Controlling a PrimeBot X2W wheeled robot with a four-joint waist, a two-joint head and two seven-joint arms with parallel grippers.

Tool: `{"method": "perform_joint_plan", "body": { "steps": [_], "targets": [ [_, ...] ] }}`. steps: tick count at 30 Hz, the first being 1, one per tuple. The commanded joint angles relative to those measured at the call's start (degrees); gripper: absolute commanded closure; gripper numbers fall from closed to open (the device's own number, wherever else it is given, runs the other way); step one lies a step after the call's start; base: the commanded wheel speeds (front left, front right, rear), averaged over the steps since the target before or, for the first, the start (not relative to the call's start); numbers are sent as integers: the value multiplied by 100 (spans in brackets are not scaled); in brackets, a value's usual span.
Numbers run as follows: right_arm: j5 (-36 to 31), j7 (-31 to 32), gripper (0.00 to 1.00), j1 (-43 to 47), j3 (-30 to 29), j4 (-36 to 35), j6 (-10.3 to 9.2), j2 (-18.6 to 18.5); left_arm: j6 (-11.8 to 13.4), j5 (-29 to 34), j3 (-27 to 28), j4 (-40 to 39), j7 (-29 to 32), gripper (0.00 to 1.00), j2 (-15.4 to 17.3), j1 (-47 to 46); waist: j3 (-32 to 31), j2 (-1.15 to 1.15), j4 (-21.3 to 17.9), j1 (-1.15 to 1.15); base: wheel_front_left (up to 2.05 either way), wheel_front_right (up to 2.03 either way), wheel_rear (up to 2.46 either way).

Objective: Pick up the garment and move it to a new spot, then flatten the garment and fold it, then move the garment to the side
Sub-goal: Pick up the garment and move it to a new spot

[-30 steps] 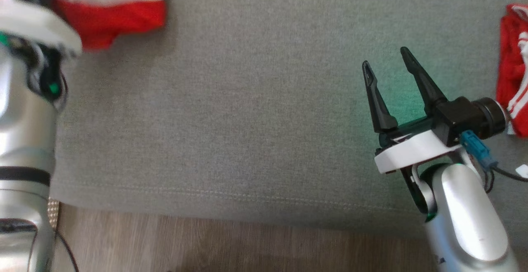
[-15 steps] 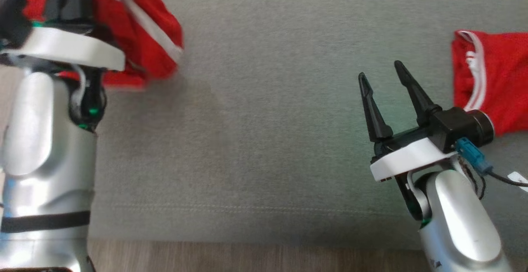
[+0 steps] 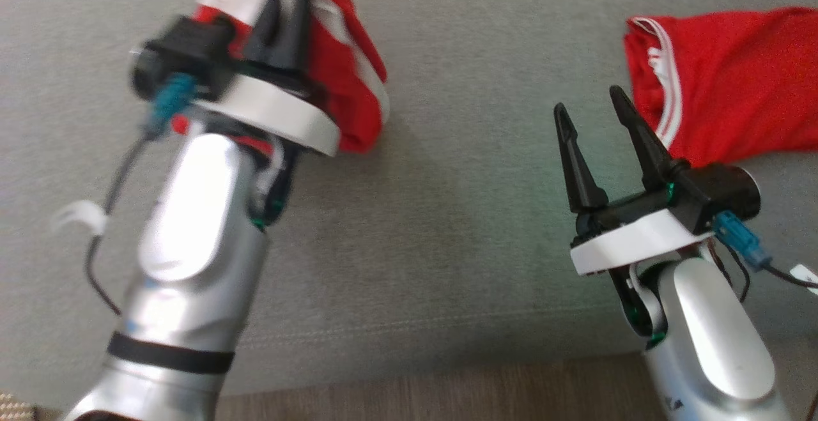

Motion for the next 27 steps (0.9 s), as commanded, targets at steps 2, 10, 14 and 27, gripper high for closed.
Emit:
{"method": "perform_joint_plan", "body": {
  "steps": [2, 10, 14, 27],
  "targets": [
    [68, -76, 0, -216, 143, -225, -1, 79, 81, 69, -82, -26, -34, 100, 63, -264, 119, 0, -234, 0, 0, 0, 0],
    [276, -105, 0, -363, 219, -248, -1, 79, 353, -418, -1441, 484, -71, 100, 15, -462, 286, 0, -764, 0, 0, 0, 0],
    [329, -108, 0, -378, 193, -269, -1, 79, 420, -796, -2091, 356, -75, 0, 14, -550, 316, 0, -832, 0, 0, 0, 0],
    [265, -110, 0, -323, 32, -227, -1, 79, 740, -903, -1653, -448, -77, 0, 18, -416, 3, 0, -306, 0, 0, 0, 0]
  ]
}}
